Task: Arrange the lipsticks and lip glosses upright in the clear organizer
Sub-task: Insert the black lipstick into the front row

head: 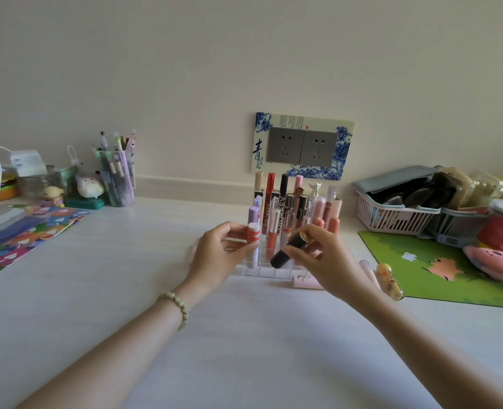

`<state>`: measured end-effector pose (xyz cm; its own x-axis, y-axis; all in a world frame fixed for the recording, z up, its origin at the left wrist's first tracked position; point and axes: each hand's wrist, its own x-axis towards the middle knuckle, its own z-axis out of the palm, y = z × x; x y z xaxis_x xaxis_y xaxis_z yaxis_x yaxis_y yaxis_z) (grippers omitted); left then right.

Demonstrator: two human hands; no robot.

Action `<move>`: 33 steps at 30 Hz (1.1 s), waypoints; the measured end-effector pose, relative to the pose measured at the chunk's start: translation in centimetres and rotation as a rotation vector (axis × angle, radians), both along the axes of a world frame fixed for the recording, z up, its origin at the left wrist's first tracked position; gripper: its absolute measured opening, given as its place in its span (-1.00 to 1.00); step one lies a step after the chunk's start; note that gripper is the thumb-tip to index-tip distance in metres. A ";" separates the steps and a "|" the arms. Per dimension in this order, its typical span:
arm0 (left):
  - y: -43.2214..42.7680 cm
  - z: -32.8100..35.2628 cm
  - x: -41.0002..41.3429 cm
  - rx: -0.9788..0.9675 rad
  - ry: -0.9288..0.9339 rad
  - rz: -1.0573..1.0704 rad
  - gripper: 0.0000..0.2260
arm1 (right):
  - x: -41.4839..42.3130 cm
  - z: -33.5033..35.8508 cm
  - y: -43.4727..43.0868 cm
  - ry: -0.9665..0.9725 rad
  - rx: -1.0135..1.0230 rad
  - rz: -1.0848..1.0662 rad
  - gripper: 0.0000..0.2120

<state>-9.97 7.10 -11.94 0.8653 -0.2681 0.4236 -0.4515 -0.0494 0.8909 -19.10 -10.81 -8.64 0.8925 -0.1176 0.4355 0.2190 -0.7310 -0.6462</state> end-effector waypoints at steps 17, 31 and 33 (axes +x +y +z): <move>0.3 -1.1 0.1 0.180 -0.106 0.116 -0.80 | 1.8 0.5 1.9 -0.111 -0.539 -0.128 -0.73; 0.1 -1.0 -0.5 0.182 -0.132 0.157 -0.75 | 2.4 0.0 2.6 -0.039 -0.648 -0.136 -0.75; 0.1 -0.9 -0.6 0.185 -0.137 0.160 -0.80 | 2.6 -0.1 2.6 -0.041 -0.640 -0.131 -0.75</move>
<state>-10.60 7.21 -12.88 0.8412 -0.2159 0.4958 -0.5400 -0.2861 0.7915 -16.51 -8.18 -8.71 0.8694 0.0693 0.4892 0.1171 -0.9908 -0.0677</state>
